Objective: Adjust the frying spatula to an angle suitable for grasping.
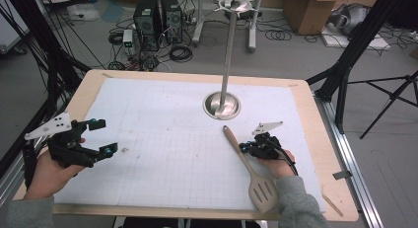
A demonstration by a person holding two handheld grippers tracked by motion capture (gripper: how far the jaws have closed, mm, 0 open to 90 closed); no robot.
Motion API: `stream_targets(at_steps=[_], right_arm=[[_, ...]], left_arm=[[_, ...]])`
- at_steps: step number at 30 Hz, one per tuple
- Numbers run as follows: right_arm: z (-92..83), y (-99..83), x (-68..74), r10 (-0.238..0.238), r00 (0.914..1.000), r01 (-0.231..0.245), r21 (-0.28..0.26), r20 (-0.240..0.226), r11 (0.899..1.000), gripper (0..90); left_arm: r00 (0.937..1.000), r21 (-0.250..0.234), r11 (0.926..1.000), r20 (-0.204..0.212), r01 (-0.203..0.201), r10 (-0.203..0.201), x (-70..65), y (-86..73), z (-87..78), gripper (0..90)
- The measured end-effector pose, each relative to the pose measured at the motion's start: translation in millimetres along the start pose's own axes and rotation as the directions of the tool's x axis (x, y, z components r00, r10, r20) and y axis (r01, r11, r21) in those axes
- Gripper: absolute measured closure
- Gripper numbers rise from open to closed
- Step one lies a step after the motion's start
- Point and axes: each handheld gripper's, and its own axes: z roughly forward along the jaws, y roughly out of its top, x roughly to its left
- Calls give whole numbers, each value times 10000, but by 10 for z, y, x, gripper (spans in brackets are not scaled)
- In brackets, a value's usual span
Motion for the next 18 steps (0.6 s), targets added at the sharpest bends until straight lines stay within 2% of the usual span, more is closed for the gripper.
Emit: stream_targets(at_steps=[14,18], right_arm=[[90,125,57,-933,9951,946,366,-338,9948,900],[112,147,70,-1033,9937,1051,385,-443,9937,900]], left_arm=[[9999,46,10000,-173,5,-4,-5,-27,-69,22],[9997,14,10000,-228,20,-19,-11,-31,-91,21]])
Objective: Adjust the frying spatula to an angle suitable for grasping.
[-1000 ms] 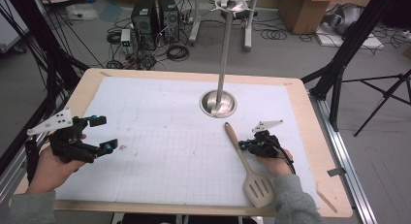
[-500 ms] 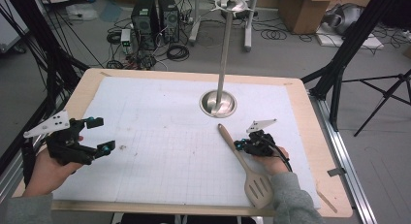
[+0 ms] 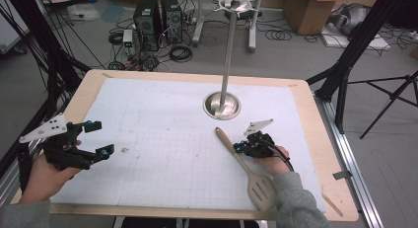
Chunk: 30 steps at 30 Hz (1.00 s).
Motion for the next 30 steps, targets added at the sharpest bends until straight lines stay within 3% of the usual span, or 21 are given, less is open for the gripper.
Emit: stream_targets(at_steps=[5,8,10,14,20,25,30], right_arm=[[-2,12,6,-143,9999,143,-6,84,9999,900],[-95,29,16,-11,9999,18,-420,159,9991,900],[-171,31,39,37,10000,-33,-702,57,9975,900],[-276,12,149,-324,9989,293,-856,-345,9959,899],[-283,-41,367,-991,9922,958,-456,-757,9944,899],[-248,-140,451,-1044,9909,1073,296,-847,9938,897],[-267,-185,467,-1011,9914,1057,529,-832,9930,898]], left_arm=[[10000,27,10000,-26,-8,8,0,-1,-16,22],[10000,-47,10000,-26,11,-11,8,7,-14,22],[10000,-33,10000,13,-3,3,15,9,2,21],[9999,11,10000,134,-20,19,10,22,58,21],[9994,14,10000,344,-97,96,0,61,146,21],[9984,91,9999,561,-84,79,25,72,242,22],[9977,107,9999,665,-114,107,31,86,285,22]])
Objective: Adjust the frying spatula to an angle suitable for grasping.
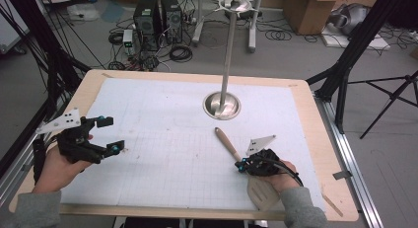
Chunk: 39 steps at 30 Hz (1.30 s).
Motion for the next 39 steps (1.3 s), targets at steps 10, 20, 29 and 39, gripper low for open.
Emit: stream_targets(at_steps=[10,20,29,39], right_arm=[[-46,-54,38,-362,9990,348,510,262,9981,900],[-84,-87,13,-468,9979,442,572,445,9974,900],[-162,-145,-60,-277,9964,241,455,803,9987,900],[-212,-200,-135,-130,9915,65,499,1298,9987,900]], left_arm=[[9998,52,10000,213,-59,58,6,23,99,22],[9998,31,10000,211,-32,31,13,21,100,21],[9998,59,10000,207,-14,13,12,18,105,21],[9998,67,10000,193,-26,24,9,18,96,21]])
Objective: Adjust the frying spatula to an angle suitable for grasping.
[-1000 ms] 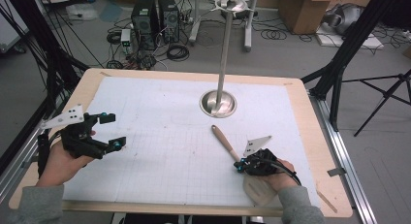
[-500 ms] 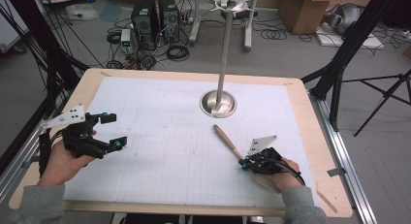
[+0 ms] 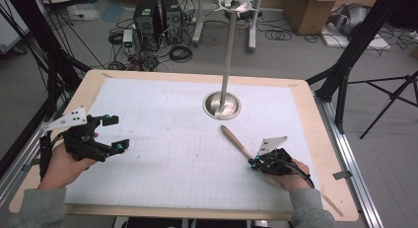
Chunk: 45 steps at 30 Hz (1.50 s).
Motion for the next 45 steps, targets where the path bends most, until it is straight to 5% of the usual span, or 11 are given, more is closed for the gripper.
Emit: stream_targets(at_steps=[16,21,28,33,38,45], right_arm=[[-43,-51,-67,122,9994,-120,-46,319,9999,900],[-189,-20,-106,1058,9936,-981,-1584,406,9825,899],[-178,38,-77,1570,9825,-1395,-1625,1004,9768,893],[-213,49,-79,1996,9716,-1711,-2050,1271,9637,788],[-240,46,-92,2602,9565,-2210,-2543,1322,9415,578],[-269,56,-122,3585,9244,-3004,-3312,1299,8945,333]], left_arm=[[10000,-33,10000,-34,6,-6,2,-3,-13,22],[10000,11,10000,-55,12,-12,7,-7,-8,21],[10000,-13,10000,-40,24,-25,4,-4,-12,22],[10000,8,10000,-58,1,-1,12,-5,-18,21],[10000,-80,10000,-37,51,-51,23,-3,-24,21],[9999,-134,9998,2,164,-164,54,-20,-46,21]])
